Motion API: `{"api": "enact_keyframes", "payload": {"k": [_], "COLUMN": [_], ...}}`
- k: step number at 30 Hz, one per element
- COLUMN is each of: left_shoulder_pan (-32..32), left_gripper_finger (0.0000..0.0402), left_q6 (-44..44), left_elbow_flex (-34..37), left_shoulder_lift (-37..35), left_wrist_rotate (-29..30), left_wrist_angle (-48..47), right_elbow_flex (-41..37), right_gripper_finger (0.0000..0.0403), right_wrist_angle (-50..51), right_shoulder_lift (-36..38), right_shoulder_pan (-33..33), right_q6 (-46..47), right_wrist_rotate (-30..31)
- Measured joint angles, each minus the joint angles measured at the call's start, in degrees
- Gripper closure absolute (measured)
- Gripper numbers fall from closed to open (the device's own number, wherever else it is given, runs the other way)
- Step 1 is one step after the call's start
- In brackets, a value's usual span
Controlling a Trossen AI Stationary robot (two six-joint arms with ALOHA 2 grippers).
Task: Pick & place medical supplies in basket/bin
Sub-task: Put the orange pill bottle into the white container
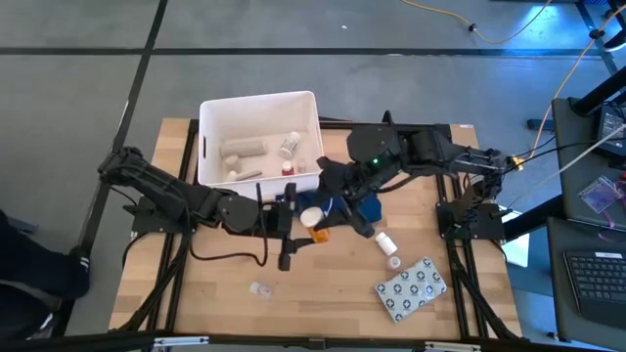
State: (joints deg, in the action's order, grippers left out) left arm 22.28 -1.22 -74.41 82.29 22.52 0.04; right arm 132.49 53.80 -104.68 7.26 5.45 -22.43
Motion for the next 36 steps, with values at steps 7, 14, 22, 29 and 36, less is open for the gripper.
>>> {"api": "enact_keyframes", "payload": {"k": [7,14,22,29,36], "left_shoulder_pan": [0.9,0.9,0.9,0.4,0.4], "left_gripper_finger": [0.0204,0.0204,0.0204,0.0199,0.0211], "left_q6": [-0.7,1.0,4.0,11.8,12.9], "left_elbow_flex": [0.0,0.0,0.1,0.1,0.1], "left_shoulder_lift": [-2.1,-2.7,-2.9,-2.9,-3.0], "left_wrist_rotate": [-1.8,-5.5,-8.6,-7.0,-7.0], "left_wrist_angle": [0.0,-0.1,0.1,1.8,1.7], "right_elbow_flex": [0.0,0.1,0.1,0.1,0.1], "right_gripper_finger": [0.0195,0.0195,0.0195,0.0195,0.0195], "right_wrist_angle": [0.1,-0.7,-0.8,-1.0,-0.9], "right_shoulder_lift": [0.5,0.5,0.4,0.4,0.3], "right_shoulder_pan": [3.1,4.9,6.8,7.3,7.3], "right_q6": [-2.9,-2.7,-4.7,-5.4,-4.7], "right_wrist_rotate": [9.5,14.2,17.6,19.4,19.3]}}
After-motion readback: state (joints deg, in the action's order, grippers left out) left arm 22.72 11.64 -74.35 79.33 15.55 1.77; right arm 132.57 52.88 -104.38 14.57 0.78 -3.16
